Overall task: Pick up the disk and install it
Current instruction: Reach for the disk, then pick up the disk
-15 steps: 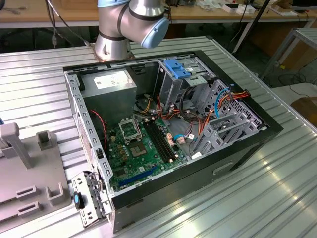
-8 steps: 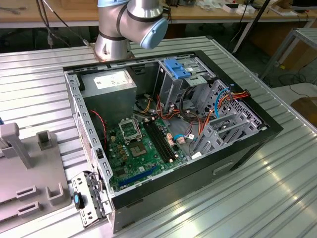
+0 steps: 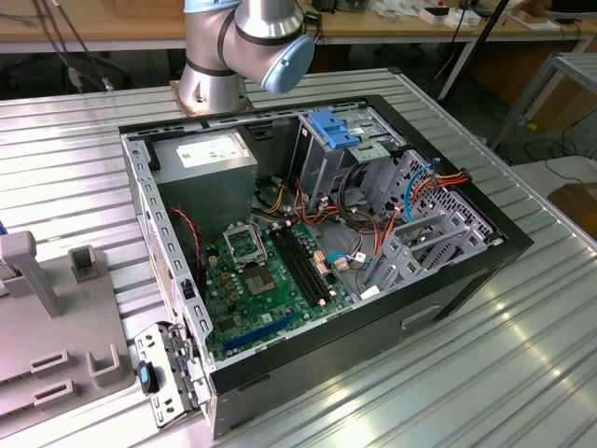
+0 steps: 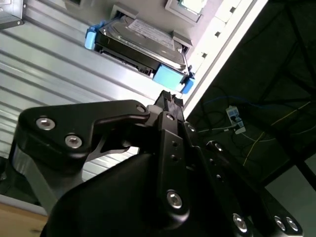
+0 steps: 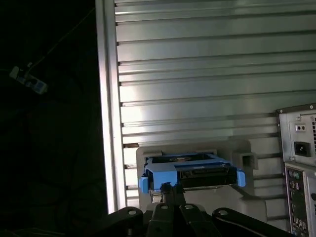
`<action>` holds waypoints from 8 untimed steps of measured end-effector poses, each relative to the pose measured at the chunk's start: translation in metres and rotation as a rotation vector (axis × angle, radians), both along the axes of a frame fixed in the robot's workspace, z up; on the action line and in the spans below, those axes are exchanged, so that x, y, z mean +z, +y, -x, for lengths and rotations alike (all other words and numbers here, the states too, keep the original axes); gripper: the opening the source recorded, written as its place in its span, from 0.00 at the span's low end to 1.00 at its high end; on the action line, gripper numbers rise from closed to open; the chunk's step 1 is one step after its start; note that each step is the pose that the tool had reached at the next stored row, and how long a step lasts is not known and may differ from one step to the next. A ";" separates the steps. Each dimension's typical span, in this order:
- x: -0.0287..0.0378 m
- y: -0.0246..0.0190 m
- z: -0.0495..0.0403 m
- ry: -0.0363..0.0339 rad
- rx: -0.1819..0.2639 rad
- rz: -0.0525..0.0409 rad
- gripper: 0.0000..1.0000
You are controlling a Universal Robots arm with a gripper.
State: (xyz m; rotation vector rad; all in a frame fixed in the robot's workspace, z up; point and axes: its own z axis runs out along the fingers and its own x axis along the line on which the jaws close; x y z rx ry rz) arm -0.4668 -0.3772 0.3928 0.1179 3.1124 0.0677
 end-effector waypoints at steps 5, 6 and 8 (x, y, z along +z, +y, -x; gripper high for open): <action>0.0001 0.0000 0.0003 0.0001 0.000 0.0001 0.11; 0.0001 0.0000 0.0004 0.0001 0.000 0.0000 0.11; 0.0000 0.0000 0.0004 0.0000 0.004 0.0000 0.11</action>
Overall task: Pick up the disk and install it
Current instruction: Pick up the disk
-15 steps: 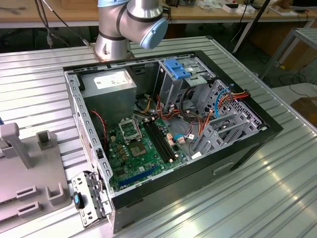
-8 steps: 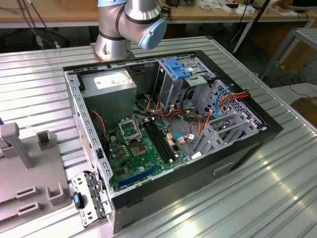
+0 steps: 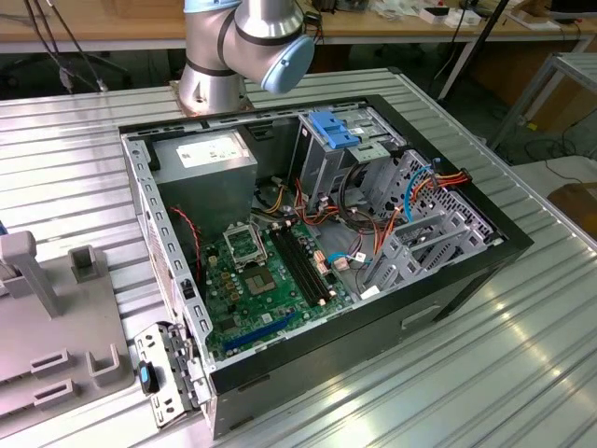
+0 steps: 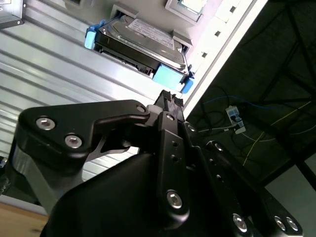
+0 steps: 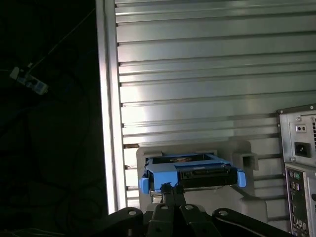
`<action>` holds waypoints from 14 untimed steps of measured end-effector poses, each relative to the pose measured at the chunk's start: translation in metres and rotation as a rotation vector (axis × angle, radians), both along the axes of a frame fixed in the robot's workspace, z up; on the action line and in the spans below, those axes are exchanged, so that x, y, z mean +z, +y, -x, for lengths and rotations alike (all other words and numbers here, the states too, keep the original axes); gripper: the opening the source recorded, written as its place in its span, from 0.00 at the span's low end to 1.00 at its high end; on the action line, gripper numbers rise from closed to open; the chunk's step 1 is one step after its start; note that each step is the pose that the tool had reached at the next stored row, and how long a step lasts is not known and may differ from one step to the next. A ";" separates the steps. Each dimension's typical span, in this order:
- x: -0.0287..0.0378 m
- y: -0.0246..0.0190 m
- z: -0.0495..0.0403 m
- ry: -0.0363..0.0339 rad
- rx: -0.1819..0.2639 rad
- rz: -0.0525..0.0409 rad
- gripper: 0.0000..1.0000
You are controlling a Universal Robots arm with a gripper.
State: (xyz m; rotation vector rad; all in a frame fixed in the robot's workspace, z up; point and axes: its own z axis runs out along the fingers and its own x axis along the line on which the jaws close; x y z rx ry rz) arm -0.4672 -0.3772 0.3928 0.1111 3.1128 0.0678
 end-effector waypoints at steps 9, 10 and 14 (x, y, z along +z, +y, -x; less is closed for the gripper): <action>0.0000 0.0000 0.0001 0.0001 0.190 0.0001 0.11; 0.0000 0.0000 0.0001 0.0001 0.216 0.0001 0.11; 0.0000 0.0000 0.0001 0.0001 0.288 0.0001 0.11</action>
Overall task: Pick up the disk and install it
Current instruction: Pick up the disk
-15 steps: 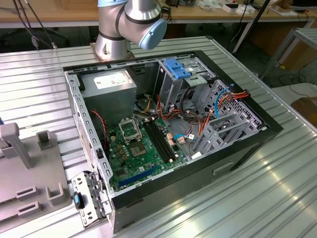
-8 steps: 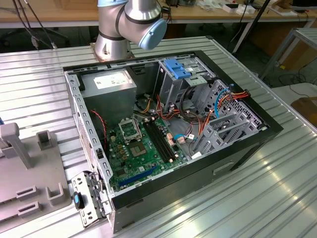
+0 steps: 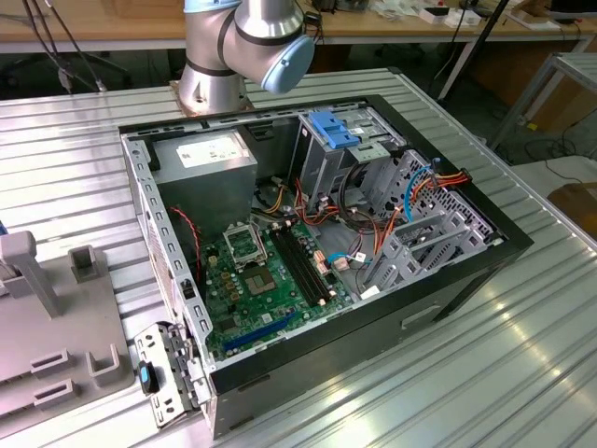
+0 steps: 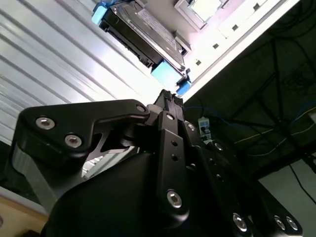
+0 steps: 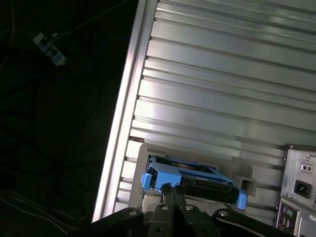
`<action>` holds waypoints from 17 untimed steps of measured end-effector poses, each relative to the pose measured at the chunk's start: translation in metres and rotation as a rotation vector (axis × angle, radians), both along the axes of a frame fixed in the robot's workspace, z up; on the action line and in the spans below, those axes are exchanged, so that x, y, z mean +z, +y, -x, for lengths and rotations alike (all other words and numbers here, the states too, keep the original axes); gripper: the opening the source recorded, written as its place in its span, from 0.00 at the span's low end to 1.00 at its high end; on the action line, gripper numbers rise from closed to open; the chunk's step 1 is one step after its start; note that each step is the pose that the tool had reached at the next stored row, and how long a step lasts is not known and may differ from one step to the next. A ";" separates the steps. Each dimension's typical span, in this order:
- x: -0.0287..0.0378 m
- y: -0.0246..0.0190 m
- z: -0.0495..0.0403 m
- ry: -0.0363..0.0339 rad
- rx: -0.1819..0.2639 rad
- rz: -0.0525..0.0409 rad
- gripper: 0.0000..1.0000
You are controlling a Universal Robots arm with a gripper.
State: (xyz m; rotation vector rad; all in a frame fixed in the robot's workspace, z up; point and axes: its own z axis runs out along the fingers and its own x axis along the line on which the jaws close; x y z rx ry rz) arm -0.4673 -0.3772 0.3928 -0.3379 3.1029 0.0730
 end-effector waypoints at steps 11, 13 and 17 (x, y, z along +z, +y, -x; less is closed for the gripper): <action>-0.0011 0.0000 -0.0054 0.0000 0.268 0.0005 0.11; -0.0016 0.0000 -0.0060 -0.0002 0.310 0.0009 0.11; -0.0020 0.0000 -0.0061 0.0000 0.408 0.0010 0.11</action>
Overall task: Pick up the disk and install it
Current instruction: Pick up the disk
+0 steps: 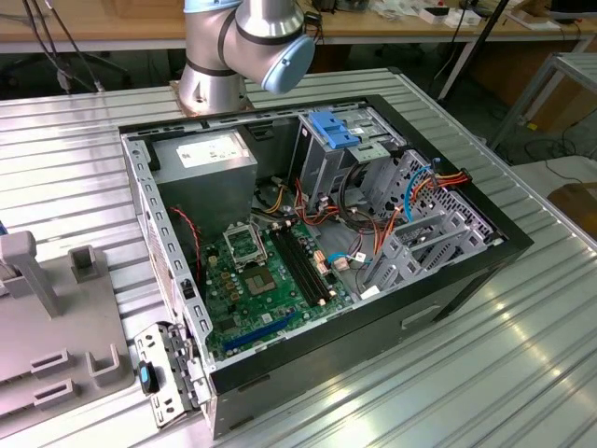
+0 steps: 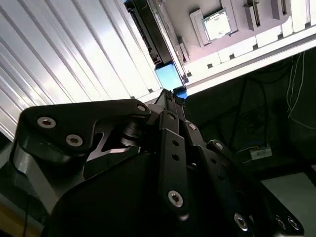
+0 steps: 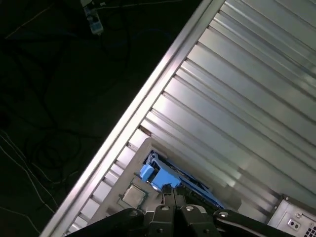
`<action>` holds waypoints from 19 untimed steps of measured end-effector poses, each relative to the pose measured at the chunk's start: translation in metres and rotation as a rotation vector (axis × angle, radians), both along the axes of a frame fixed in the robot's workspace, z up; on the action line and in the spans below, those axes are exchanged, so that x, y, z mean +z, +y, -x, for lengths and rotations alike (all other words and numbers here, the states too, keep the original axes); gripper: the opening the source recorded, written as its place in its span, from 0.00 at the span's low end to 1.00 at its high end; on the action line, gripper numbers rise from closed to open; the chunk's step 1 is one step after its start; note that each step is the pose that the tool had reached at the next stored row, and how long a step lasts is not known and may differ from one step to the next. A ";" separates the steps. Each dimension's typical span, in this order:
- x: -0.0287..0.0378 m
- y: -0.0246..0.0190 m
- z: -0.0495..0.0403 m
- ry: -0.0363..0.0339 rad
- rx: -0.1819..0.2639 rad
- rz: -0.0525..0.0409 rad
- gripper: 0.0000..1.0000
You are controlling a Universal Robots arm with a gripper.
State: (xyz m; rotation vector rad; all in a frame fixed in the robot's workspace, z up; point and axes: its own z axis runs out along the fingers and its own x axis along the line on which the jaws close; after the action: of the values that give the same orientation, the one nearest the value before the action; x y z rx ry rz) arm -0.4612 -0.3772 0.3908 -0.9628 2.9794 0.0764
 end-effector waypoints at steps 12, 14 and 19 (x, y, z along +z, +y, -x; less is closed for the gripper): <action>-0.0021 0.0000 0.0000 0.0000 0.338 0.0010 0.11; -0.0023 0.0000 0.0000 0.0000 0.379 0.0010 0.11; -0.0034 -0.0001 -0.0001 -0.0001 0.486 0.0013 0.11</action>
State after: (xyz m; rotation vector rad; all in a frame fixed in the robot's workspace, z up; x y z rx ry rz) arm -0.4611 -0.3772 0.3874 -1.6581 2.6706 0.0760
